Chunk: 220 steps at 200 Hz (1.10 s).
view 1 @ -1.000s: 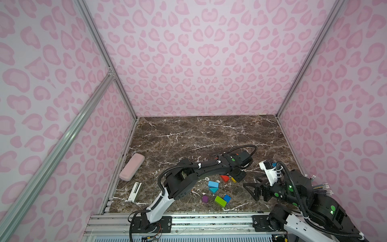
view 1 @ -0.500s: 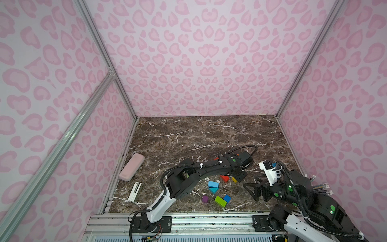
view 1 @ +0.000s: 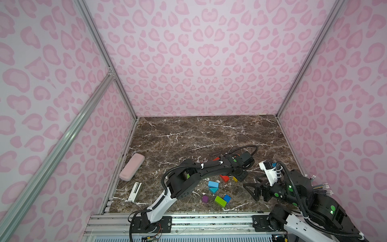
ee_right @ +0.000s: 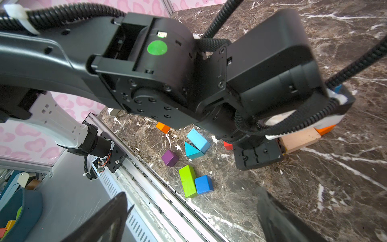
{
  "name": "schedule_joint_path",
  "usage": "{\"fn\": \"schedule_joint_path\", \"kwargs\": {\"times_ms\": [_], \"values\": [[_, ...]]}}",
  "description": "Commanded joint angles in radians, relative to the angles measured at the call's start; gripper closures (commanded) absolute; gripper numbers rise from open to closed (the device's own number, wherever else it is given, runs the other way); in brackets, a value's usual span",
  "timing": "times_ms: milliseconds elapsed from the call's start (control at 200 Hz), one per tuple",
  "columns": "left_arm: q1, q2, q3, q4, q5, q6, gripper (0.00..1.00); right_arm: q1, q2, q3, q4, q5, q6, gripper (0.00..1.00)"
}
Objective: Assemble a heart with building blocks
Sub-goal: Assemble the building block at the center of the board.
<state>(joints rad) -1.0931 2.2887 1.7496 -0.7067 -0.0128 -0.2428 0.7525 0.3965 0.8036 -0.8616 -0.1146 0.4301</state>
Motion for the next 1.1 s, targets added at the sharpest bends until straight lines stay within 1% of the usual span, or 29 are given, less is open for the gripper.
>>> {"fn": "schedule_joint_path", "kwargs": {"times_ms": [0, 385, 450, 615, 630, 655, 830, 995, 1095], "values": [[0.002, 0.012, 0.005, 0.008, -0.038, -0.01, 0.79, 0.001, -0.002, 0.002, 0.016, 0.011, 0.0, 0.01], [0.003, 0.011, 0.005, -0.002, -0.053, -0.016, 0.79, 0.001, -0.001, 0.002, 0.016, 0.015, 0.003, 0.01], [0.002, 0.009, 0.004, -0.002, -0.054, -0.016, 0.77, 0.001, 0.002, 0.003, 0.018, 0.021, 0.007, 0.01], [0.003, -0.001, 0.004, 0.009, -0.049, -0.021, 0.66, 0.001, 0.009, -0.001, 0.047, 0.011, 0.018, 0.01], [0.003, -0.003, 0.006, 0.009, -0.048, -0.021, 0.61, 0.001, 0.011, -0.001, 0.052, 0.009, 0.018, 0.01], [0.002, -0.006, 0.006, 0.008, -0.046, -0.02, 0.58, 0.001, 0.013, -0.001, 0.059, 0.006, 0.02, 0.01], [0.003, -0.038, 0.018, 0.001, -0.042, -0.012, 0.42, 0.001, 0.023, -0.008, 0.117, -0.023, 0.016, 0.01], [0.003, -0.092, 0.018, 0.004, -0.016, 0.002, 0.26, 0.0, 0.047, -0.01, 0.183, -0.033, 0.009, 0.02], [0.012, -0.134, 0.011, 0.005, -0.003, 0.008, 0.23, 0.0, 0.058, -0.014, 0.258, -0.038, 0.009, 0.02]]}}
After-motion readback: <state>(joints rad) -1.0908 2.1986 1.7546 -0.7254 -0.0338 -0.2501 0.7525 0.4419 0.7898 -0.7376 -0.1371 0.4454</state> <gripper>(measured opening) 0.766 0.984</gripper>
